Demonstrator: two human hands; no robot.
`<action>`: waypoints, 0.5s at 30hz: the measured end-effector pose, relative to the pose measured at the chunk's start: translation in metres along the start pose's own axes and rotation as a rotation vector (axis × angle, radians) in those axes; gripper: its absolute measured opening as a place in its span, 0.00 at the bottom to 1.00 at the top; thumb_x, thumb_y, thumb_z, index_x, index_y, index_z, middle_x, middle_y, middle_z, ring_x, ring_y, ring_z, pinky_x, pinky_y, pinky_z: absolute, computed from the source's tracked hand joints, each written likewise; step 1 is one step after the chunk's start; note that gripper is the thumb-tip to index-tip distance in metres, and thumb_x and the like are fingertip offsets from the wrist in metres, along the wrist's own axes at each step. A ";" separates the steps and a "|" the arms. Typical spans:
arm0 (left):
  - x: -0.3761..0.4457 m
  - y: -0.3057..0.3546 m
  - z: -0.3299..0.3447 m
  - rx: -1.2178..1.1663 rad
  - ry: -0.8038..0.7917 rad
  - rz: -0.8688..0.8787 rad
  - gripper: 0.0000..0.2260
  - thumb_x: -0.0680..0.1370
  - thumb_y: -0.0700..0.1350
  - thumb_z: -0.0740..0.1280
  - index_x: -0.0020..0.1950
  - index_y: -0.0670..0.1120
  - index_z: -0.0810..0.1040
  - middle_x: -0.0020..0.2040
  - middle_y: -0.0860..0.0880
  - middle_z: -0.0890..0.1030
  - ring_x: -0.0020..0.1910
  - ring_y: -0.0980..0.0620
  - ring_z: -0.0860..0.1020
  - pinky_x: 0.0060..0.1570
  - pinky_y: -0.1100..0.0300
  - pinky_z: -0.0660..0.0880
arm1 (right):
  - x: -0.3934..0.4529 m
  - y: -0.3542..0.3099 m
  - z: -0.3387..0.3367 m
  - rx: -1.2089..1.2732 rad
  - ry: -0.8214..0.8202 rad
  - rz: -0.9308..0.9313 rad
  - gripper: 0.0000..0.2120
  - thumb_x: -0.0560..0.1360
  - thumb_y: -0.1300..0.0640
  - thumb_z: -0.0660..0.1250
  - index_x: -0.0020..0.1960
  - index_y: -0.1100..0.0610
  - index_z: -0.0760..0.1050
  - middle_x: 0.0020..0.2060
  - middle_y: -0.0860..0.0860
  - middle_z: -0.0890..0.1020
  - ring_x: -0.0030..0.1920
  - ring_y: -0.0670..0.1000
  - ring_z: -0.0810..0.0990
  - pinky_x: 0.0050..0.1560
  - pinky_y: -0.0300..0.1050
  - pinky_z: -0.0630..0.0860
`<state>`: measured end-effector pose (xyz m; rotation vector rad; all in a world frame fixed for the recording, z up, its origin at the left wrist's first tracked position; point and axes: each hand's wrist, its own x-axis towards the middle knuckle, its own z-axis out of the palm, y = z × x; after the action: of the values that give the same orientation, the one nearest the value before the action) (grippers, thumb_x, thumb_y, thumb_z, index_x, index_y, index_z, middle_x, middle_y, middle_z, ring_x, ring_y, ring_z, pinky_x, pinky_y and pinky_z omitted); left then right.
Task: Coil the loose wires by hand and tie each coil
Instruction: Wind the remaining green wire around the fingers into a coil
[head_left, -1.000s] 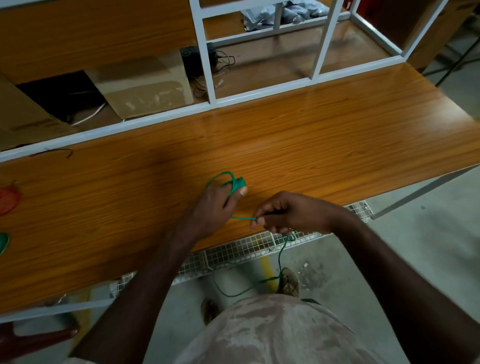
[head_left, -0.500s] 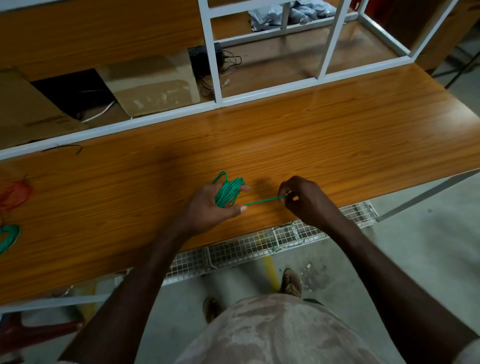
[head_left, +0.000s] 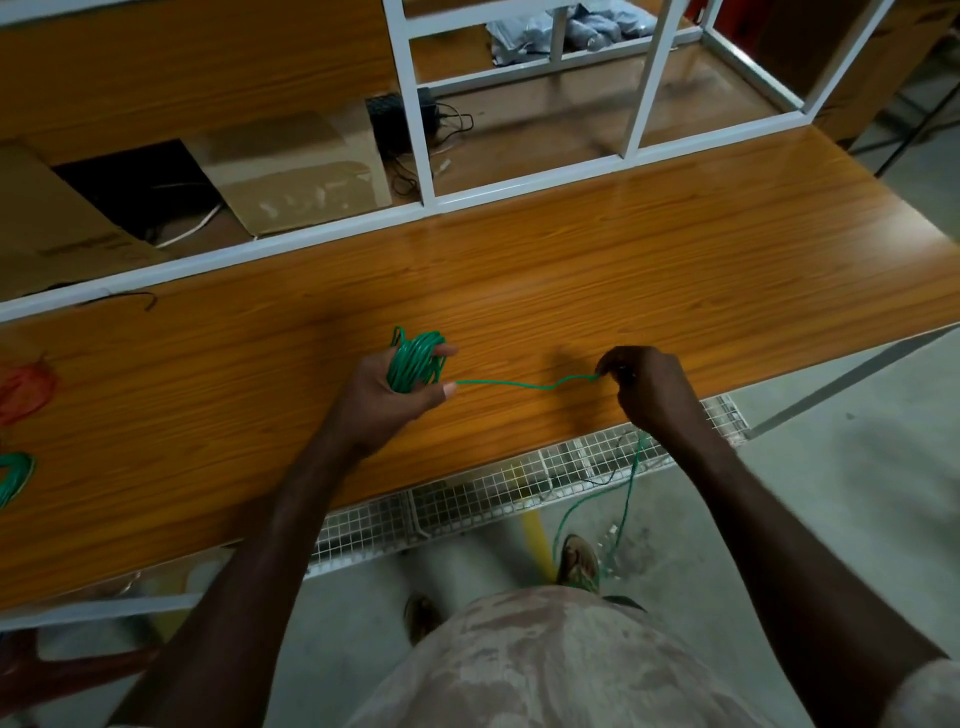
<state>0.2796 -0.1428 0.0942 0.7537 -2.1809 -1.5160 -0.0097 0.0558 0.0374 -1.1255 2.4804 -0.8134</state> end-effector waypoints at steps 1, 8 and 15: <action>0.001 0.003 0.000 -0.010 0.011 0.006 0.18 0.78 0.38 0.76 0.68 0.46 0.82 0.33 0.46 0.72 0.28 0.53 0.72 0.28 0.61 0.70 | 0.001 0.001 0.003 -0.013 -0.025 -0.028 0.16 0.78 0.73 0.66 0.49 0.56 0.87 0.50 0.56 0.88 0.47 0.56 0.86 0.45 0.50 0.82; 0.007 0.008 -0.009 -0.019 0.133 -0.014 0.18 0.78 0.39 0.77 0.67 0.47 0.83 0.32 0.54 0.75 0.28 0.56 0.72 0.27 0.63 0.71 | -0.008 0.018 0.004 0.033 -0.422 -0.100 0.29 0.78 0.75 0.64 0.37 0.42 0.85 0.52 0.44 0.88 0.51 0.45 0.87 0.52 0.47 0.83; 0.006 0.006 0.005 -0.058 0.143 -0.018 0.15 0.80 0.38 0.75 0.66 0.46 0.83 0.34 0.48 0.73 0.30 0.54 0.72 0.27 0.62 0.71 | -0.037 0.005 0.010 0.603 -0.501 -0.041 0.21 0.71 0.82 0.59 0.29 0.61 0.77 0.60 0.58 0.86 0.68 0.48 0.81 0.64 0.36 0.74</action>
<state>0.2706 -0.1414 0.0979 0.8379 -2.0230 -1.4792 0.0167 0.0831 0.0275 -0.9959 1.6503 -1.0408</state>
